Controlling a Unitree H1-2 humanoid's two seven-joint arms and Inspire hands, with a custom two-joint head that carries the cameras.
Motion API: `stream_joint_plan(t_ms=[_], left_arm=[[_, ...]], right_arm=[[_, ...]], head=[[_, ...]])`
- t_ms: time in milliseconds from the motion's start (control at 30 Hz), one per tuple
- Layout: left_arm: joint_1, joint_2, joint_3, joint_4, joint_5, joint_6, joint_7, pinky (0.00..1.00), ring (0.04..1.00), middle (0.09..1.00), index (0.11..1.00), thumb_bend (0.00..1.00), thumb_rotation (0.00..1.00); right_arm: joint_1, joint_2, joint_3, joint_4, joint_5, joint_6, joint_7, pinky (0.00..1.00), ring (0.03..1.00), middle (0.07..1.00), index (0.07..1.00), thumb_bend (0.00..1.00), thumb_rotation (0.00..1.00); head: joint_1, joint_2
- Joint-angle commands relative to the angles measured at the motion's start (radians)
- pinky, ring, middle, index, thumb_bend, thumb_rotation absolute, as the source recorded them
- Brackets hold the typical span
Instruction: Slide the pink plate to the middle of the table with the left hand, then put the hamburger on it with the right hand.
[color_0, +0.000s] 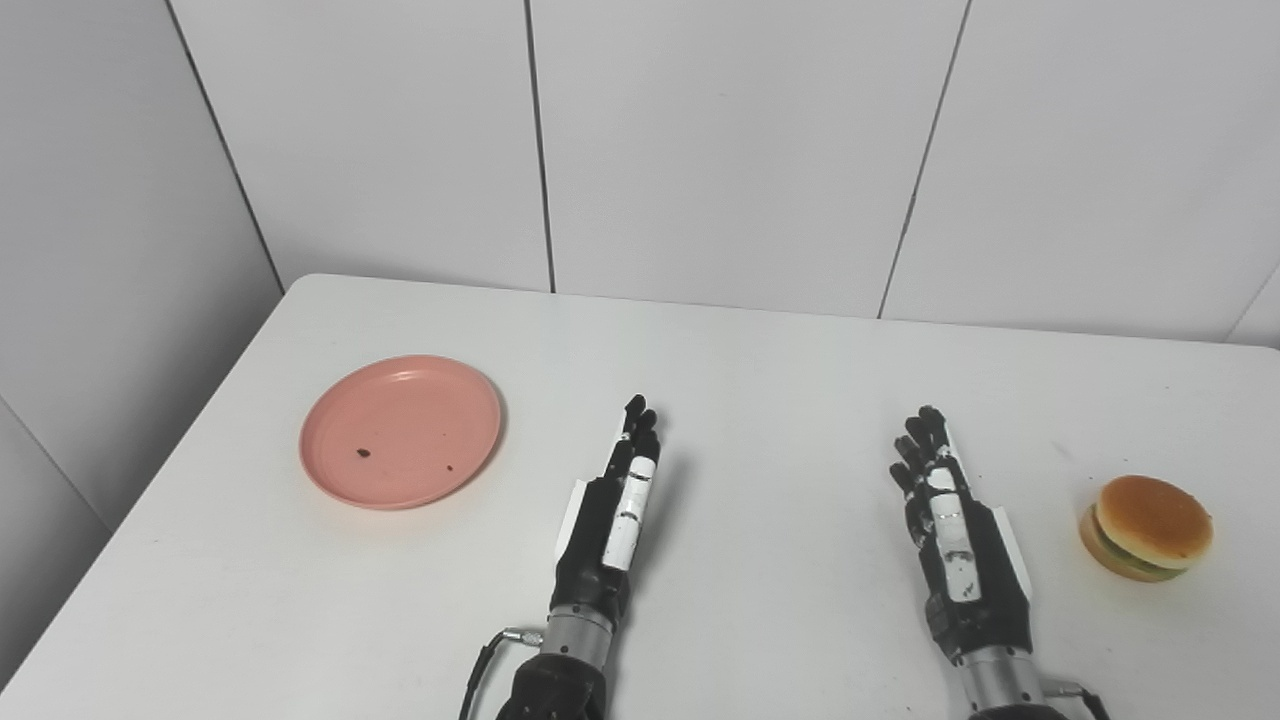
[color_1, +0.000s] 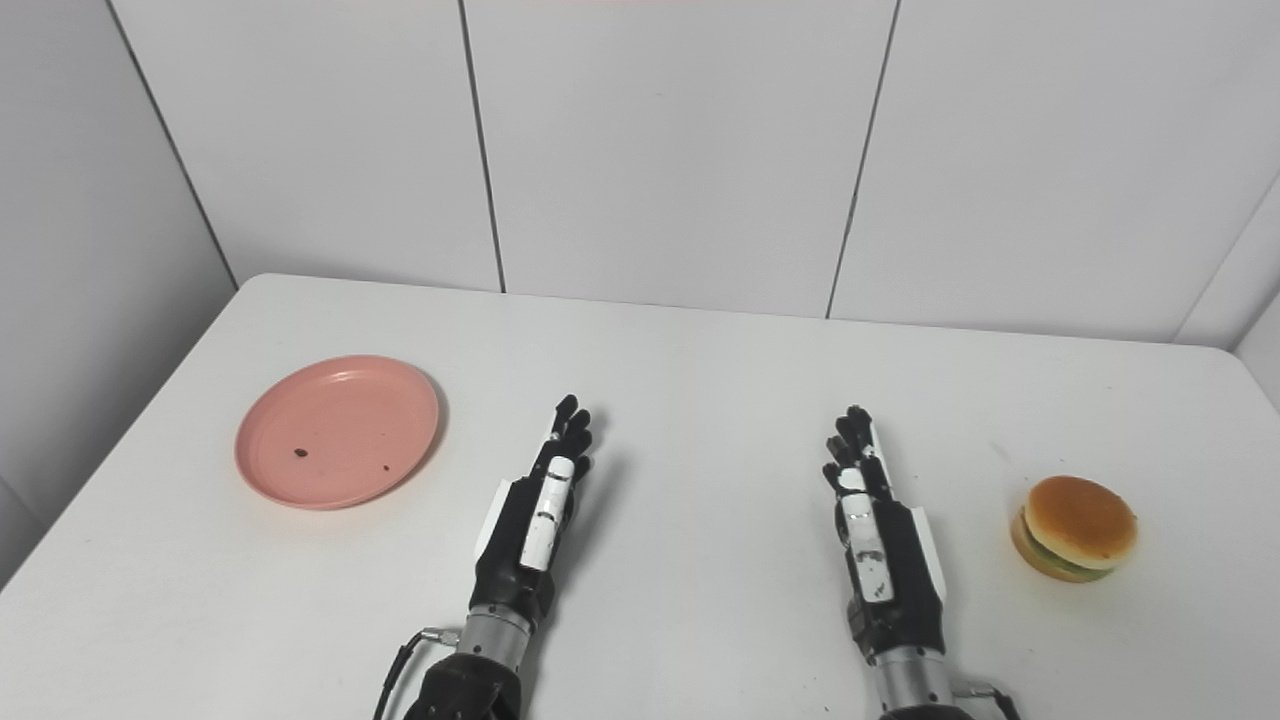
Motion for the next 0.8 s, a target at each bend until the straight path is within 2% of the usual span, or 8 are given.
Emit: stream_joint_plan(t_ms=[0, 133, 300, 467, 667, 767], left_arm=[[0.056, -0.005, -0.002, 0.098, 0.009, 0.005, 0.012, 1.0, 1.0, 1.0, 0.987, 0.52, 1.0], [0.046, -0.01, -0.006, 0.125, 0.015, -0.012, 0.014, 1.0, 1.0, 1.0, 0.987, 0.54, 1.0], [0.034, -0.015, -0.006, 0.151, 0.023, -0.038, 0.029, 1.0, 1.0, 1.0, 0.984, 0.54, 1.0], [0.021, -0.013, -0.007, 0.153, 0.025, -0.032, 0.036, 1.0, 1.0, 1.0, 0.988, 0.56, 1.0], [-0.005, -0.009, 0.023, 0.13, -0.009, -0.02, 0.045, 1.0, 1.0, 1.0, 0.994, 0.59, 1.0], [-0.024, -0.007, 0.049, 0.112, -0.038, -0.053, 0.053, 1.0, 1.0, 0.999, 0.994, 0.56, 1.0]], right_arm=[[0.023, -0.015, -0.018, 0.013, 0.031, -0.002, 0.022, 1.0, 1.0, 1.0, 1.0, 0.51, 0.93], [0.008, -0.023, -0.03, 0.06, 0.056, -0.022, 0.039, 1.0, 1.0, 1.0, 1.0, 0.56, 0.89], [0.009, -0.026, -0.048, 0.054, 0.086, -0.003, 0.045, 1.0, 1.0, 1.0, 1.0, 0.55, 0.88], [0.01, -0.025, -0.058, 0.052, 0.097, -0.008, 0.047, 1.0, 1.0, 1.0, 1.0, 0.52, 0.86], [0.011, -0.028, -0.06, 0.052, 0.102, -0.009, 0.051, 1.0, 1.0, 1.0, 1.0, 0.5, 0.87], [0.009, -0.029, -0.06, 0.058, 0.093, -0.019, 0.047, 1.0, 1.0, 1.0, 1.0, 0.5, 0.87]], head=[[0.003, 0.0], [0.035, -0.005], [0.051, -0.005], [0.059, -0.007], [0.061, -0.005], [0.065, -0.005]])
